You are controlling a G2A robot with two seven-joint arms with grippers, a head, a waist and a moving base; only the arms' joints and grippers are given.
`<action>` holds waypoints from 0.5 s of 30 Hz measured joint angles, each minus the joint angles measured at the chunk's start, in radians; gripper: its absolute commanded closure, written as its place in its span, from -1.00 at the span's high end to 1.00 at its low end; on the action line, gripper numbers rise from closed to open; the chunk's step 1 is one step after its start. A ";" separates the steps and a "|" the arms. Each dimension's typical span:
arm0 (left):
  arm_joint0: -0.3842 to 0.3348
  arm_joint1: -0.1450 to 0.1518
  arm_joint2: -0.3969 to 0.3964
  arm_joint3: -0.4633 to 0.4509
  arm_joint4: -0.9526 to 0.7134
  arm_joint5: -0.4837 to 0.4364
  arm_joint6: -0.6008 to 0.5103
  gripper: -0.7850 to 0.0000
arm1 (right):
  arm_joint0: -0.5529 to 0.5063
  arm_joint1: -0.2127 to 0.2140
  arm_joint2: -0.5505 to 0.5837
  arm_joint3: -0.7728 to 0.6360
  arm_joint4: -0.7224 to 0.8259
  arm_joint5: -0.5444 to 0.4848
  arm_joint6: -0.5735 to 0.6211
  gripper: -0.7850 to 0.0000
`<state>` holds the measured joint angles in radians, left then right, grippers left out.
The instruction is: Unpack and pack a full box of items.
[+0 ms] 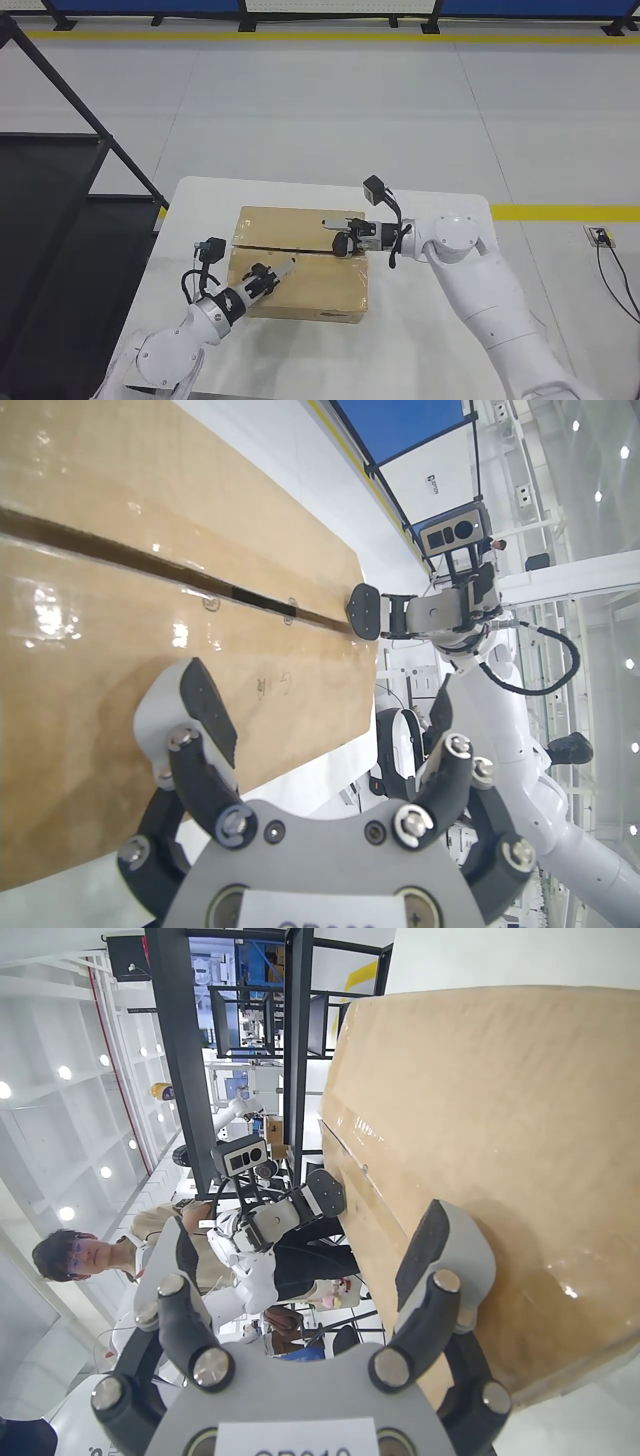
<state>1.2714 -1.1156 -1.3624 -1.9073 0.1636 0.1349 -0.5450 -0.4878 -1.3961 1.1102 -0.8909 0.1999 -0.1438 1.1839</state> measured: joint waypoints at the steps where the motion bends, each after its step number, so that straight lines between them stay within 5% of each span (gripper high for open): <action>1: 0.003 -0.001 -0.007 -0.004 -0.022 0.000 0.001 1.00 | 0.000 0.000 -0.002 0.004 -0.001 -0.003 0.002 1.00; 8: 0.051 0.002 -0.104 -0.049 -0.143 -0.044 0.038 1.00 | 0.001 0.003 -0.010 0.022 0.001 -0.023 0.004 1.00; 15: 0.097 0.004 -0.288 -0.031 -0.428 -0.089 0.031 1.00 | -0.013 0.009 -0.015 0.006 -0.004 -0.039 0.004 1.00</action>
<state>1.3681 -1.1112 -1.6499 -1.9388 -0.2642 0.0458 -0.5141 -0.5004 -1.3870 1.0956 -0.8845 0.1956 -0.1829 1.1881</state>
